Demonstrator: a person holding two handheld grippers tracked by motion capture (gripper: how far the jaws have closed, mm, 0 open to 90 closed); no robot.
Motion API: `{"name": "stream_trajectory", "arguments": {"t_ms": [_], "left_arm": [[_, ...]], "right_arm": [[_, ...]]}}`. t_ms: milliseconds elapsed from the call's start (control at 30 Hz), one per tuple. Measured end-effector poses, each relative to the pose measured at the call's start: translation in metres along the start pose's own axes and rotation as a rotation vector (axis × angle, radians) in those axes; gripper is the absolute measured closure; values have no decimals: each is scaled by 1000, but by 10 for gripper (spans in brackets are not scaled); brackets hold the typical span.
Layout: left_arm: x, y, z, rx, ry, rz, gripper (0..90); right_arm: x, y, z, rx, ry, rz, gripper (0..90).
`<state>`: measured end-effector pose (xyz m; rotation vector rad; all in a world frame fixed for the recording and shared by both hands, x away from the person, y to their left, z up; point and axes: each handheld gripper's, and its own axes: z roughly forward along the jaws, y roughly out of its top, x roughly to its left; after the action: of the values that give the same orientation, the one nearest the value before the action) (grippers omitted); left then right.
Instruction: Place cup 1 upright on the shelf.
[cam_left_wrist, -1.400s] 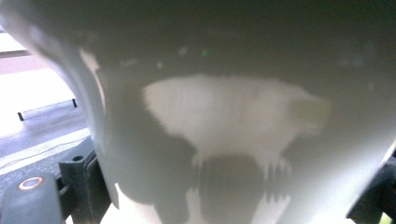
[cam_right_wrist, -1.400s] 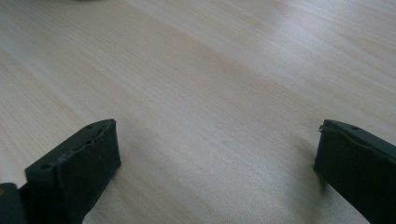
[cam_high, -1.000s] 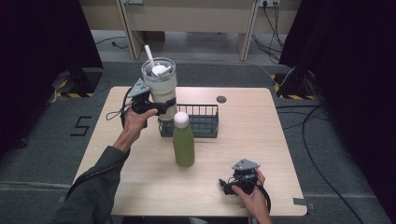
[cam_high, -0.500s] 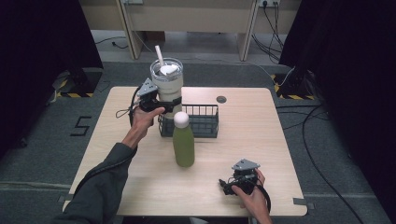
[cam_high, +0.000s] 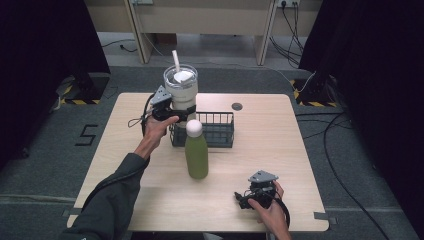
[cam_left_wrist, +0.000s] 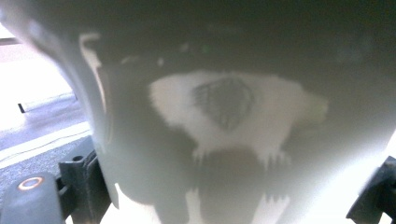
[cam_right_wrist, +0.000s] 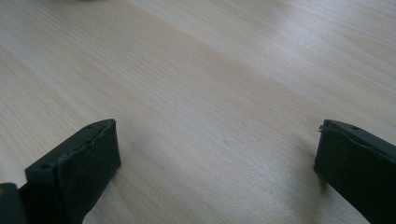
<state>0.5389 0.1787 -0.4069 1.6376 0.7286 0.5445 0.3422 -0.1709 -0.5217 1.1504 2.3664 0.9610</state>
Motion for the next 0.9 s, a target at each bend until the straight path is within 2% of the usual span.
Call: {"name": "stream_trajectory", "arguments": {"t_ms": [900], "left_arm": [[0,-27,6,10,7,-15,108]], "right_arm": [[0,0,0,0,1,-1,5]]}}
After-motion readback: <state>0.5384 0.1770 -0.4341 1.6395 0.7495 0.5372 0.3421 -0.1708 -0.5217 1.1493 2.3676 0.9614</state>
